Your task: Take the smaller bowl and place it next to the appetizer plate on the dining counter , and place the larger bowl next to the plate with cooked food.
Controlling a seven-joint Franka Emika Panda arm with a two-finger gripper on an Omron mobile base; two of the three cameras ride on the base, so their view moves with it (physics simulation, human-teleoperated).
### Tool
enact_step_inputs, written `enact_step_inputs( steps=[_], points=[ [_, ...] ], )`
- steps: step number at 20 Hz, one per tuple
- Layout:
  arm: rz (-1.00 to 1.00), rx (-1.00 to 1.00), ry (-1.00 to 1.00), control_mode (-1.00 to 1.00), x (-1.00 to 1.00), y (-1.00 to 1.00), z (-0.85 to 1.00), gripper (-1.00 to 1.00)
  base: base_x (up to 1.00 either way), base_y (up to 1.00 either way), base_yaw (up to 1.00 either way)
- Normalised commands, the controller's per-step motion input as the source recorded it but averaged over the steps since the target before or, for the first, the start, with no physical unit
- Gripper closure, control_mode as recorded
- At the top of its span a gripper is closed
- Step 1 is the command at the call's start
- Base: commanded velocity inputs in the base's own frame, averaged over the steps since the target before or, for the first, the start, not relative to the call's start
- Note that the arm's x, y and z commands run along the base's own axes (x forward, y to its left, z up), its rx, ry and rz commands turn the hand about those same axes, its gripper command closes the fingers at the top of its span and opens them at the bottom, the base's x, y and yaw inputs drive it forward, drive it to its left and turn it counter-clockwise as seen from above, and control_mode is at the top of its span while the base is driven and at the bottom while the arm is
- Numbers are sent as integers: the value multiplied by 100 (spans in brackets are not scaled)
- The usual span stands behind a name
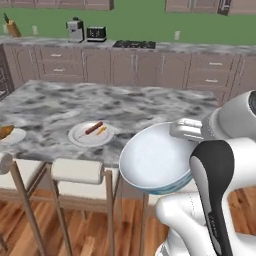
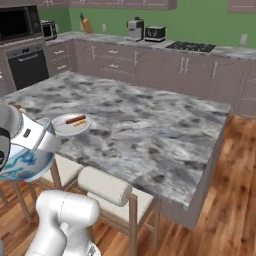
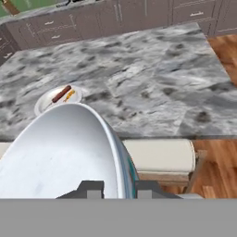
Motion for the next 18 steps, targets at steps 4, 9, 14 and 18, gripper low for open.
enact_step_inputs(
  steps=[4,9,14,18],
  points=[
    [0,0,0,100,0,0,0,100,51,100,-26],
    [0,0,0,100,0,0,0,100,58,100,-18],
    [0,0,0,100,0,0,0,100,64,55,-25],
    [0,0,0,100,0,0,0,100,41,6,-31]
  ],
)
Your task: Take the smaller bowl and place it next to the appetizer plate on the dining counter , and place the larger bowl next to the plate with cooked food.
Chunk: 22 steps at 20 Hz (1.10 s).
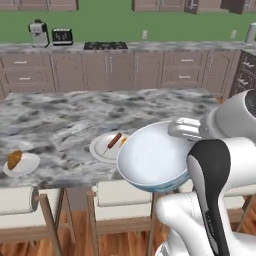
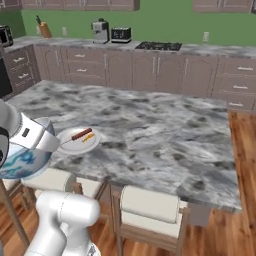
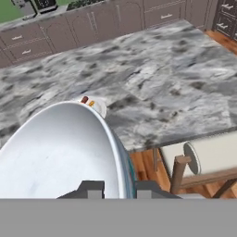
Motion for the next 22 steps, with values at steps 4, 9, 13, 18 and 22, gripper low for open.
enact_step_inputs(
  steps=[4,9,13,18,22],
  points=[
    [0,0,0,100,0,0,0,100,42,33,-32],
    [0,0,0,100,0,0,0,100,25,27,-28],
    [-19,-11,-5,-100,10,7,-14,100,4,6,-7],
    [-17,-12,-16,-100,5,-16,-19,100,0,0,0],
    [-11,-2,-11,-100,11,-49,-3,100,0,0,0]
  ],
)
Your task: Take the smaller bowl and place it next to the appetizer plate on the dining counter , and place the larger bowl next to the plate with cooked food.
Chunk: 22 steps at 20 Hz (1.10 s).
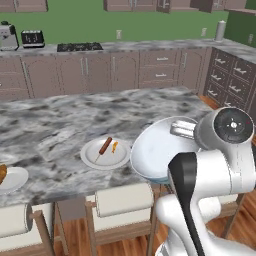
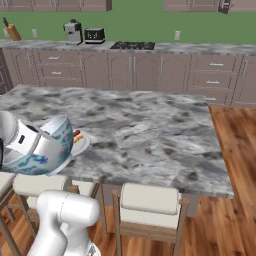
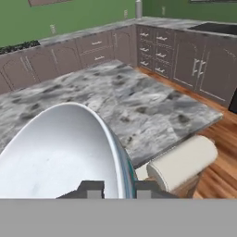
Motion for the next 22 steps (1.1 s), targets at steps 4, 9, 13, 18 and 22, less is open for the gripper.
enact_step_inputs(
  steps=[4,9,13,18,22],
  points=[
    [-9,14,-2,-100,6,-59,11,100,0,0,0],
    [-3,35,0,-100,8,-61,8,100,0,0,0],
    [0,35,0,-100,42,-63,0,100,0,0,0],
    [0,22,1,-100,63,-47,-3,100,0,0,0],
    [0,13,4,-100,83,-18,-36,100,0,0,0]
  ],
)
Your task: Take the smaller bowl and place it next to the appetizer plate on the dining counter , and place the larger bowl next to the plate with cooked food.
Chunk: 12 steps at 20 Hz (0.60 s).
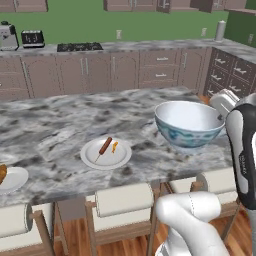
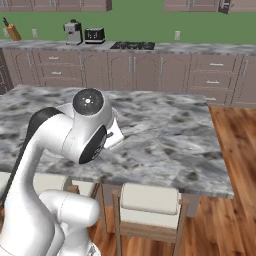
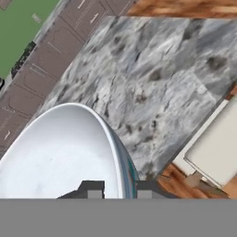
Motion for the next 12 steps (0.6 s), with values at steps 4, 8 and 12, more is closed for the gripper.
enact_step_inputs(
  steps=[4,8,12],
  points=[
    [0,4,1,-100,94,-1,-37,100,0,0,0],
    [0,-3,0,-100,58,8,-36,100,0,0,0],
    [0,-4,0,-100,40,1,-32,100,0,0,0]
  ],
)
